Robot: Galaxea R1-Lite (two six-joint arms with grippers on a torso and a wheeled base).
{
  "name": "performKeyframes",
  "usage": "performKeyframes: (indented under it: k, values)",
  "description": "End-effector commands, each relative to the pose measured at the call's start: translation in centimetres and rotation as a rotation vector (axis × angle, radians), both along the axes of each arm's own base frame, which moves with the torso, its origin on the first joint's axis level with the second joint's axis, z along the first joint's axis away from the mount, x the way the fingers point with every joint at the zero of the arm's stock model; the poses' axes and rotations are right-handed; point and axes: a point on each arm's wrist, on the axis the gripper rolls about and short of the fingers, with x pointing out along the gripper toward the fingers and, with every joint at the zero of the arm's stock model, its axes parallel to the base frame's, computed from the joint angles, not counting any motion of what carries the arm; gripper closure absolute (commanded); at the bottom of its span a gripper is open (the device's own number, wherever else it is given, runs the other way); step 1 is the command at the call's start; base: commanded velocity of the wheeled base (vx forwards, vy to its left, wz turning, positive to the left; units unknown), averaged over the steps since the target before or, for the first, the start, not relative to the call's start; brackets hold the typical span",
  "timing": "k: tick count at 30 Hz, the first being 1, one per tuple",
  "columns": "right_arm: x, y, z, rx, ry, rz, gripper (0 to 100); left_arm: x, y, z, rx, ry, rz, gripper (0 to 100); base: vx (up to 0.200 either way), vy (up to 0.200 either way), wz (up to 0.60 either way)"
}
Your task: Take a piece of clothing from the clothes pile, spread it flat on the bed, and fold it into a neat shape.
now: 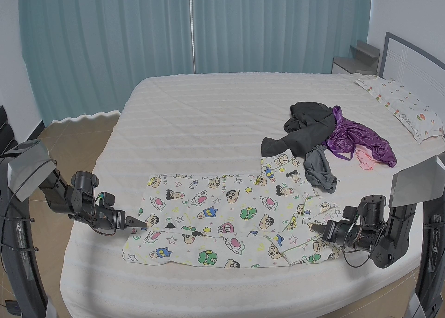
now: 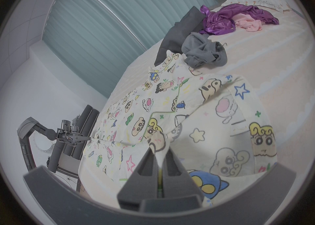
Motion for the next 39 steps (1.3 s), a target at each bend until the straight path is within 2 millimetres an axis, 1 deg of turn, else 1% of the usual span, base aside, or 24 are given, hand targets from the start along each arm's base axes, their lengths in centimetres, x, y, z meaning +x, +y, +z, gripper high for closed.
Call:
performKeyframes:
  k: [1, 3, 4, 8, 15, 16, 22, 30, 39]
  values:
    - [0.2, 0.0, 0.3, 0.003, -0.019, -0.003, 100, 0.1, -0.1, -0.3, 0.000, 0.006, -0.004, 0, 0.000, 0.000, 0.00]
    - [0.5, 0.0, 0.4, 0.007, -0.040, -0.005, 100, 0.2, -0.2, -0.4, 0.004, 0.006, -0.002, 0, 0.000, 0.000, 0.00]
    - [0.5, 0.0, 0.5, 0.006, -0.042, -0.005, 100, 0.2, -0.2, -0.4, 0.005, 0.006, -0.001, 100, 0.000, 0.000, 0.00]
    - [1.4, 0.1, 0.6, -0.007, -0.075, -0.043, 100, 0.5, -0.2, -0.6, 0.018, 0.010, 0.009, 100, 0.000, 0.000, 0.00]
    - [1.3, 0.0, 0.3, -0.022, -0.062, -0.057, 100, 0.6, -0.2, -0.3, 0.001, 0.019, 0.031, 100, 0.000, 0.000, 0.00]
    - [1.2, 0.0, 0.3, -0.023, -0.057, -0.057, 0, 0.6, -0.2, -0.3, -0.004, 0.022, 0.037, 100, 0.000, 0.000, 0.00]
    - [0.8, 0.2, -0.2, -0.028, -0.033, -0.052, 0, 0.8, -0.2, 0.0, -0.022, 0.029, 0.063, 100, 0.000, 0.000, 0.00]
    - [-0.1, -0.3, 0.2, -0.030, -0.020, -0.064, 0, 0.8, -0.2, 0.9, -0.052, 0.043, 0.108, 100, 0.000, 0.000, 0.00]
    - [-0.5, -0.4, 0.4, -0.031, -0.018, -0.072, 0, 0.8, -0.2, 0.7, -0.044, 0.039, 0.098, 100, 0.000, 0.000, 0.00]
